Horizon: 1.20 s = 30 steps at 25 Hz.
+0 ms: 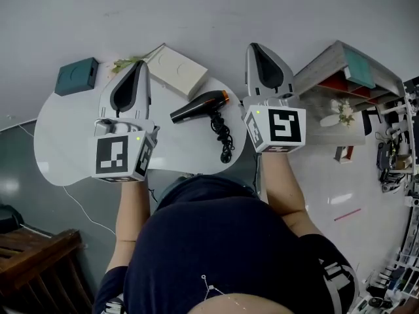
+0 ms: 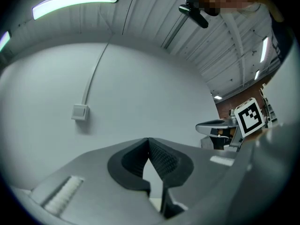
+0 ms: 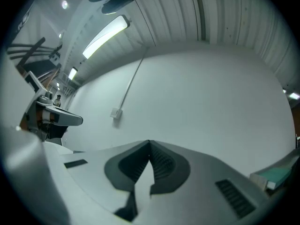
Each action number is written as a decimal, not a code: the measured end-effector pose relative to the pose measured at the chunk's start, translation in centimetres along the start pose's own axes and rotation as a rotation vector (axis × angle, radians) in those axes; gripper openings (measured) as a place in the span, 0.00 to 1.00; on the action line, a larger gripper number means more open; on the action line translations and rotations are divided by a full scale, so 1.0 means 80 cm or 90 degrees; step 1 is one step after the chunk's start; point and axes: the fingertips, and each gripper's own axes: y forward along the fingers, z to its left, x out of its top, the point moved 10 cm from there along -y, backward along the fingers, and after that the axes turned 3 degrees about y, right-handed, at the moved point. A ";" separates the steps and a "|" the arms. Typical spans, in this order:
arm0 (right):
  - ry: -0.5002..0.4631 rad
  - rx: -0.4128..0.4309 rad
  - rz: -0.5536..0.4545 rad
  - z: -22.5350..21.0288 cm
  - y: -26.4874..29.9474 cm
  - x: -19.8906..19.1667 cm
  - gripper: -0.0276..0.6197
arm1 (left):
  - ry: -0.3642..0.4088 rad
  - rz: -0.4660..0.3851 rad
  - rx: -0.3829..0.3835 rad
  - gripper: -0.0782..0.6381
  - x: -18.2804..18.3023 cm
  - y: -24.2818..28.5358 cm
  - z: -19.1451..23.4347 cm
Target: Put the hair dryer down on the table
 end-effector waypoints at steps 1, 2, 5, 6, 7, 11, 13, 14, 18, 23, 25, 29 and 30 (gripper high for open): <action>-0.003 0.000 -0.012 -0.001 0.001 0.011 0.06 | 0.005 -0.012 0.008 0.13 0.012 0.001 0.003; -0.005 0.000 -0.021 -0.002 0.002 0.020 0.06 | 0.010 -0.024 0.015 0.13 0.022 0.002 0.005; 0.000 0.008 -0.037 0.000 0.003 0.041 0.06 | 0.014 -0.050 0.025 0.13 0.041 0.003 0.008; 0.001 0.010 -0.040 0.000 0.002 0.046 0.06 | 0.015 -0.053 0.025 0.13 0.044 0.003 0.008; 0.001 0.012 -0.043 0.001 0.002 0.049 0.06 | 0.015 -0.054 0.024 0.13 0.045 0.004 0.006; -0.001 0.019 -0.042 0.001 0.003 0.051 0.06 | 0.014 -0.047 0.022 0.13 0.045 0.006 0.003; -0.003 0.024 -0.035 0.001 0.006 0.049 0.06 | 0.012 -0.036 0.022 0.13 0.043 0.008 0.003; -0.001 0.026 -0.033 0.000 0.007 0.048 0.06 | 0.010 -0.032 0.022 0.13 0.043 0.009 0.002; 0.011 0.037 -0.026 -0.004 0.010 0.042 0.06 | 0.011 -0.027 0.019 0.13 0.042 0.014 0.000; 0.023 0.045 -0.020 -0.012 0.015 0.036 0.06 | 0.011 -0.024 0.018 0.13 0.041 0.022 -0.005; 0.025 0.050 -0.016 -0.014 0.016 0.034 0.06 | 0.012 -0.024 0.017 0.13 0.040 0.024 -0.008; 0.033 0.057 -0.014 -0.020 0.017 0.025 0.06 | 0.013 -0.021 0.020 0.13 0.035 0.027 -0.016; 0.038 0.061 -0.015 -0.022 0.017 0.023 0.06 | 0.011 -0.019 0.025 0.13 0.033 0.027 -0.018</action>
